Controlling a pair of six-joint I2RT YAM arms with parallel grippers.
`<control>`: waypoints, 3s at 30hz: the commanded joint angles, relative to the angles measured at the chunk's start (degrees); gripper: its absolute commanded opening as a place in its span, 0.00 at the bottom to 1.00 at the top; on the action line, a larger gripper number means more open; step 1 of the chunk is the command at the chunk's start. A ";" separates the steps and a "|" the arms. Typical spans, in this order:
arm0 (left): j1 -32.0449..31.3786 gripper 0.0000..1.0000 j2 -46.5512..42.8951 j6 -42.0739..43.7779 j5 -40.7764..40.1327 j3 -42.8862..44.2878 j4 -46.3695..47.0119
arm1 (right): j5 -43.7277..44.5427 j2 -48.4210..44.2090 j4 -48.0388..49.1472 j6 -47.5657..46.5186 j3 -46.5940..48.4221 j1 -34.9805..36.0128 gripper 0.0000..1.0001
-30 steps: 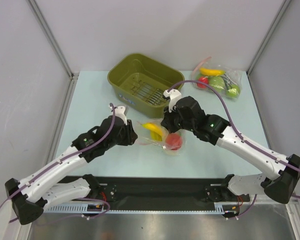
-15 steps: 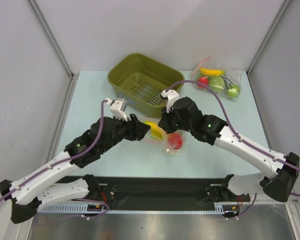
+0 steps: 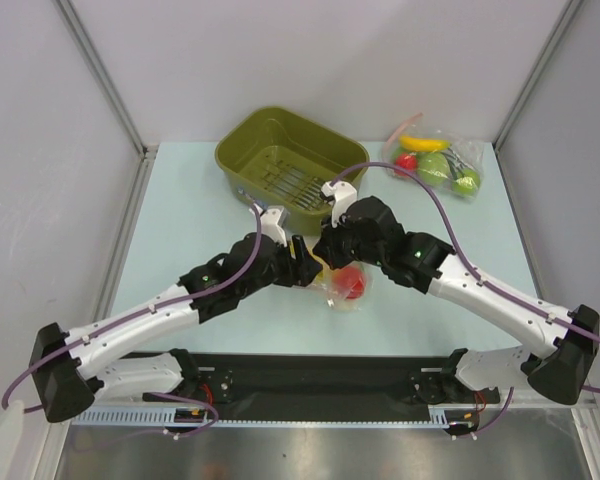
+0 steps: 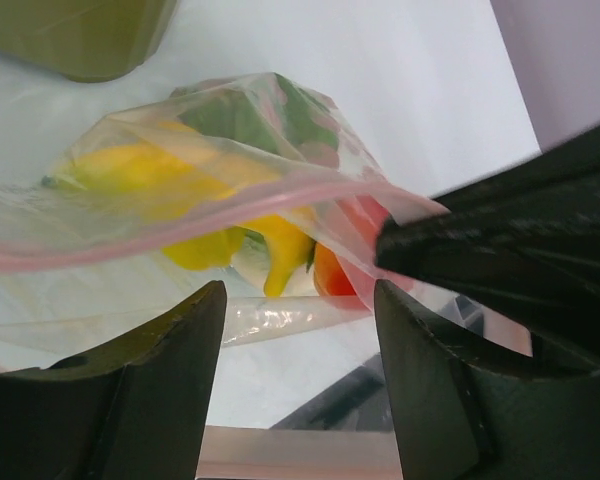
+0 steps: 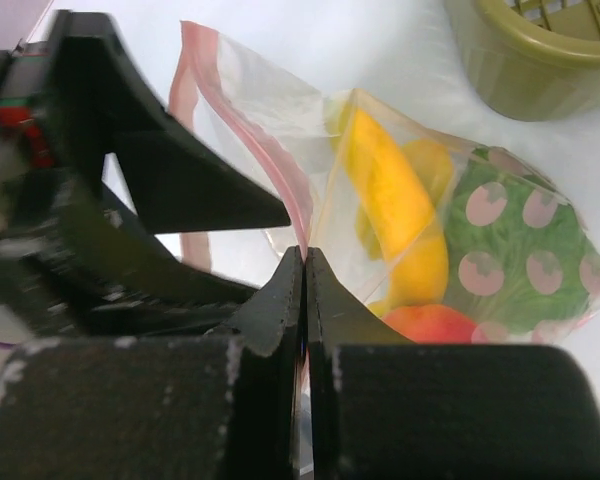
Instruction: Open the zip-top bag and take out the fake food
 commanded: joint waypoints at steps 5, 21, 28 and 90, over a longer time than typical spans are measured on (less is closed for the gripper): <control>1.15 0.67 2.40 -4.78 -5.11 -5.28 6.28 | 0.19 -2.75 2.58 0.86 -0.21 1.67 0.00; 3.61 0.70 1.78 -8.57 -6.52 -13.28 21.40 | 5.28 -6.61 -1.64 0.69 -0.04 1.67 0.53; 4.84 0.72 3.54 -9.62 -5.99 -13.90 23.77 | 7.58 -10.04 -1.74 -0.19 -0.39 -4.03 0.61; 9.33 0.10 19.72 -20.52 2.71 -20.40 38.72 | -7.38 2.18 18.58 4.21 -22.63 -8.17 0.12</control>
